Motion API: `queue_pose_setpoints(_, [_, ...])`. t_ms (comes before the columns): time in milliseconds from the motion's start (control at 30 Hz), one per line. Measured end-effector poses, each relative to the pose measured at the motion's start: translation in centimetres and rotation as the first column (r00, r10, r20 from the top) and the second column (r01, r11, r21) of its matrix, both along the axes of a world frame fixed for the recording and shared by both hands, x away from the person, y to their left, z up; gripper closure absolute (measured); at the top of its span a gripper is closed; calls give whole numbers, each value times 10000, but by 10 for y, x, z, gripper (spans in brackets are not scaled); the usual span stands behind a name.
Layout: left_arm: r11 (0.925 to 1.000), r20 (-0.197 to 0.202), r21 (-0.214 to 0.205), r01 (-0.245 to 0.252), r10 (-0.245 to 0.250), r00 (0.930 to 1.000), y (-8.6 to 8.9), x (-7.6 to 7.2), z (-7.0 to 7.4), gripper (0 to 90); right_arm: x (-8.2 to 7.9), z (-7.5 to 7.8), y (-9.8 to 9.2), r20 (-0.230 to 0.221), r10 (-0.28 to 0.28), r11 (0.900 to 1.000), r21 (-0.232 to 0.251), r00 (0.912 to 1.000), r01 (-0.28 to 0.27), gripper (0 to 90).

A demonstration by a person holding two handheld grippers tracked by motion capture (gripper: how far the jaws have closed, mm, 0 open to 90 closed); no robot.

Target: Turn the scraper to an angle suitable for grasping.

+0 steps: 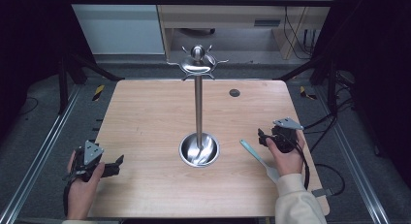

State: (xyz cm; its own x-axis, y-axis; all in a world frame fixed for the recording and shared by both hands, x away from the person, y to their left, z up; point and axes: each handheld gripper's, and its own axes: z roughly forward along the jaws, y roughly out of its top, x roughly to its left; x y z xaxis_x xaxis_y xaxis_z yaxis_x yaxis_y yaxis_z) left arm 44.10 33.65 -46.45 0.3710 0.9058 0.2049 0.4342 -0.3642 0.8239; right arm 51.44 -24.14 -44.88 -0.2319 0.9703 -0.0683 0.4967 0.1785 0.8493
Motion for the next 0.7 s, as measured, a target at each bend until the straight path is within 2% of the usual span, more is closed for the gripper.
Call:
queue_pose_setpoints(100, [10000,16,10,-5,5,10000,1,0,0,26,1,0,3,-62,229,9997,9,9997,-229,249])
queue_pose_setpoints(133, [10000,-10,-20,-18,18,10000,1,-1,0,26,0,0,8,-238,453,9989,-89,9987,-455,323])
queue_pose_setpoints(200, [10000,19,2,-13,13,10000,1,-1,0,26,0,-1,9,-260,576,9983,-92,9980,-578,338])
queue_pose_setpoints(233, [10000,13,-2,-1,1,10000,1,-1,0,26,0,-1,13,-469,974,9952,-56,9941,-978,435])
queue_pose_setpoints(267, [10000,13,-2,-1,1,10000,1,-1,0,26,0,-1,13,-469,974,9952,-56,9941,-978,435])
queue_pose_setpoints(300, [10000,18,17,14,-14,10000,0,-1,0,26,-1,-2,17,-635,1363,9906,-39,9886,-1369,519])
queue_pose_setpoints(333, [10000,18,17,14,-14,10000,0,-1,0,26,-1,-2,17,-635,1363,9906,-39,9886,-1369,519])
queue_pose_setpoints(367, [10000,-22,38,36,-36,10000,0,-1,0,26,-1,-2,18,-691,1557,9877,-66,9854,-1565,565])
queue_pose_setpoints(400, [10000,-35,54,49,-49,10000,0,0,-1,26,-1,-3,21,-812,1879,9820,-57,9788,-1890,592])
queue_pose_setpoints(433, [10000,-55,81,57,-56,10000,-1,0,-1,26,-1,-6,26,-1114,2328,9720,-50,9661,-2348,676])
queue_pose_setpoints(467, [9999,-66,110,76,-75,9999,-1,0,-1,26,-1,-7,28,-1259,2524,9667,-103,9594,-2557,705])
queue_pose_setpoints(500, [9999,-69,133,95,-94,9999,-2,0,-1,26,-1,-8,30,-1407,2641,9632,-130,9542,-2685,742])
queue_pose_setpoints(667, [9998,-79,157,80,-79,9999,-2,1,-1,26,1,-16,39,-2284,3294,9397,-155,9161,-3417,866])
queue_pose_setpoints(700, [9999,-78,155,75,-74,9999,-2,1,-2,26,1,-17,40,-2404,3340,9373,-175,9114,-3481,883])
